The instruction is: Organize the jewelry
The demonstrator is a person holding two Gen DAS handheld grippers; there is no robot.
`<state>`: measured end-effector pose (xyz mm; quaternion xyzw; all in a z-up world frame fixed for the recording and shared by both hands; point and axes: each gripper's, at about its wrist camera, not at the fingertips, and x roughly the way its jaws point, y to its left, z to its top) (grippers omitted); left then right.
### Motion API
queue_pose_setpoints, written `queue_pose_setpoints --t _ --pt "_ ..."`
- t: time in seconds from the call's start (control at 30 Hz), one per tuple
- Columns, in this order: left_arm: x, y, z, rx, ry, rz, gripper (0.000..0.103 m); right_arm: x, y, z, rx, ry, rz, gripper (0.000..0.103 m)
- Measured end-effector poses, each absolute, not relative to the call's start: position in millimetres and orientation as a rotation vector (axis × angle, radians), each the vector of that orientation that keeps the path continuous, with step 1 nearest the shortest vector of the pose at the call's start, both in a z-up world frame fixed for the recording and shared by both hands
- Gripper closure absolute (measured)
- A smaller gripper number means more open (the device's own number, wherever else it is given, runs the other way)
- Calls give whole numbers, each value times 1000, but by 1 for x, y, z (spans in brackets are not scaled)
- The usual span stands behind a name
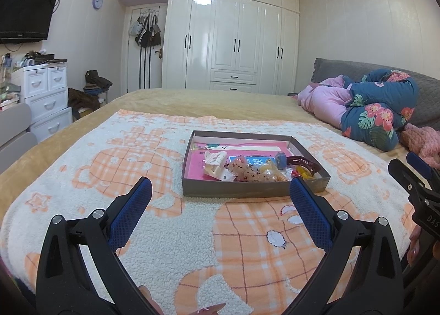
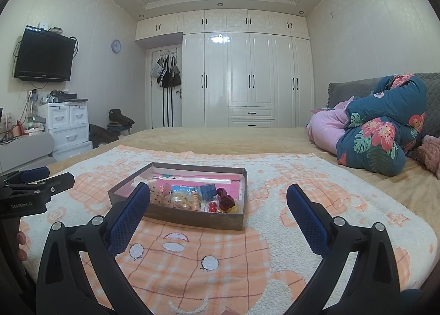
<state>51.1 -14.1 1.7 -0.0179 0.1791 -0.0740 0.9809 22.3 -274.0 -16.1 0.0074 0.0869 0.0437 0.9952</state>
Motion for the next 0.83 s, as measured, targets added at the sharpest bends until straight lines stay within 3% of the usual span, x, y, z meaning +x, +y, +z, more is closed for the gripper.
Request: queue_pose_setpoints --t 0.57,0.67,0.83 --pt "67 -4 -6 -52 427 -80 11 37 -298 -19 66 215 31 6" --pt "91 19 -8 -81 476 -6 11 72 -333 -24 150 314 -43 6" --pt "165 92 -19 -125 602 187 11 186 -424 -58 132 644 -335 6"
